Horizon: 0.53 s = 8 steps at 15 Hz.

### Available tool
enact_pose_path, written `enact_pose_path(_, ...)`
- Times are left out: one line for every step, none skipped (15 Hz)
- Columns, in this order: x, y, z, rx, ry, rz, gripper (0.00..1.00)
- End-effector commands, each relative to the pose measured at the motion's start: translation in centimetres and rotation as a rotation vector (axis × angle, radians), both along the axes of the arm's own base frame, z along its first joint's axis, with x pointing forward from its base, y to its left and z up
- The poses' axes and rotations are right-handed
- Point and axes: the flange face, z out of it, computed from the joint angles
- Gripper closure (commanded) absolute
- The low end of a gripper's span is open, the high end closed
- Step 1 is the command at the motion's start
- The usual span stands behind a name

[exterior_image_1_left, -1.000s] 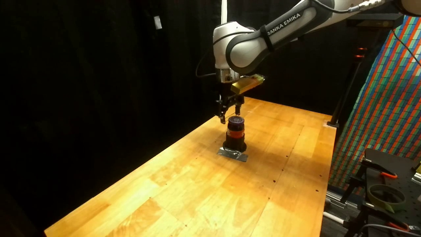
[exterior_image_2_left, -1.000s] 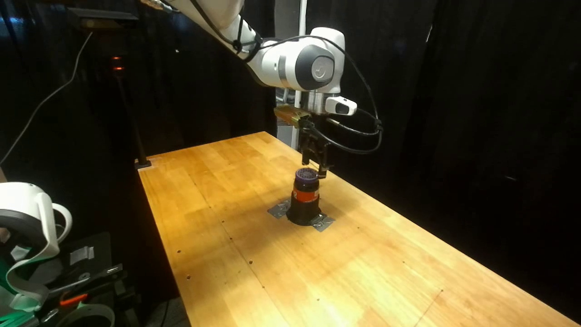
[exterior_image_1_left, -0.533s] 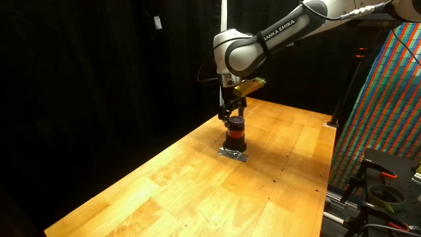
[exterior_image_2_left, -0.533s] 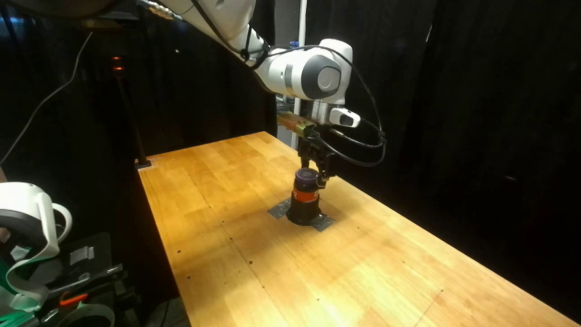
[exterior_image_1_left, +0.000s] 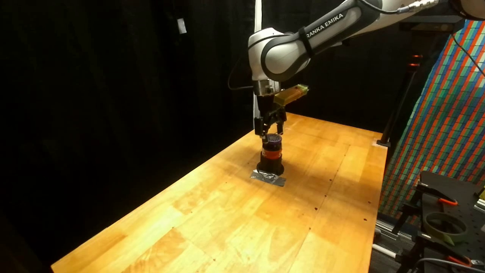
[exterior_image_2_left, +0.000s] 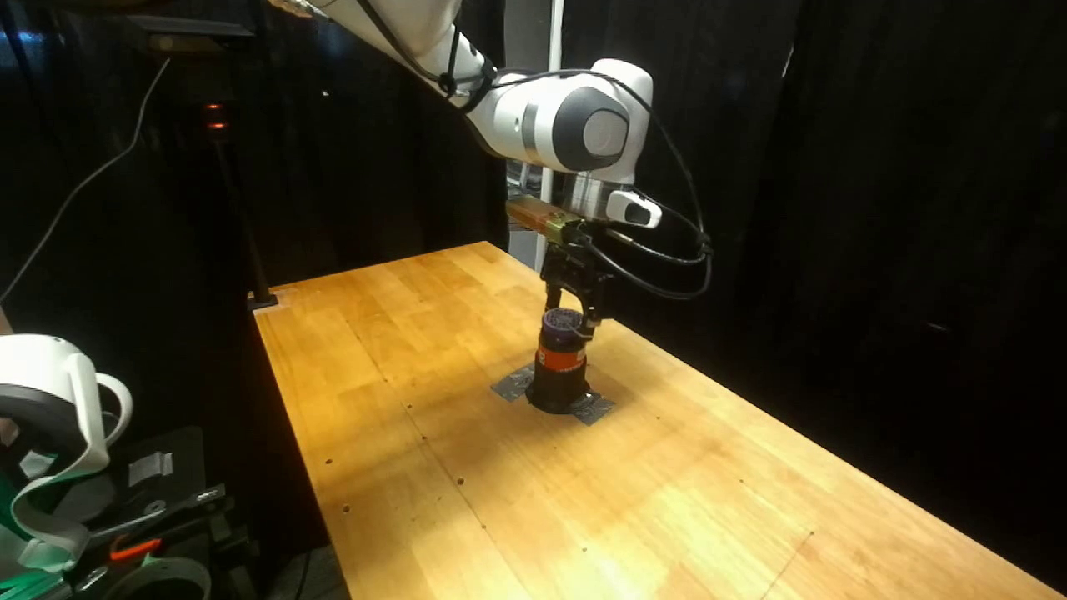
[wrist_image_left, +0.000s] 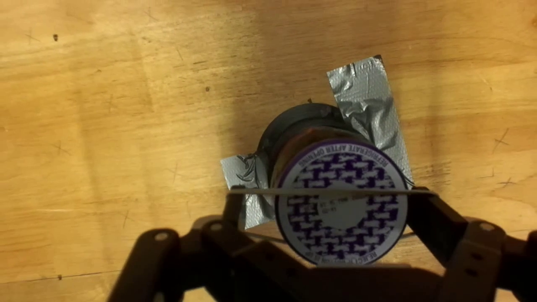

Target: Put a rubber band around the base of the cup

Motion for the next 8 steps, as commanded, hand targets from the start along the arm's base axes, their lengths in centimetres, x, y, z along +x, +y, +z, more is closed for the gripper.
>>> enact_pose_path(-2.2,0.1,1.1,0.03,0.012,0.024,0.0)
enact_pose_path(-2.7,0.2,1.1,0.032,0.015,0.028,0.0)
enact_pose_path(-3.2,0.2,0.9,0.035,0.02,0.032,0.0)
enact_pose_path(-3.8,0.3,0.9,0.032,0.017,0.032,0.0)
enact_pose_path(-4.3,0.4,0.8,0.029,0.01,0.033,0.0)
enact_pose_path(-4.7,0.5,0.8,0.024,0.0,0.03,0.0)
enact_pose_path(-5.2,0.6,0.7,0.019,-0.011,0.033,0.0)
enact_pose_path(-5.7,0.7,0.6,0.016,-0.018,0.039,0.0)
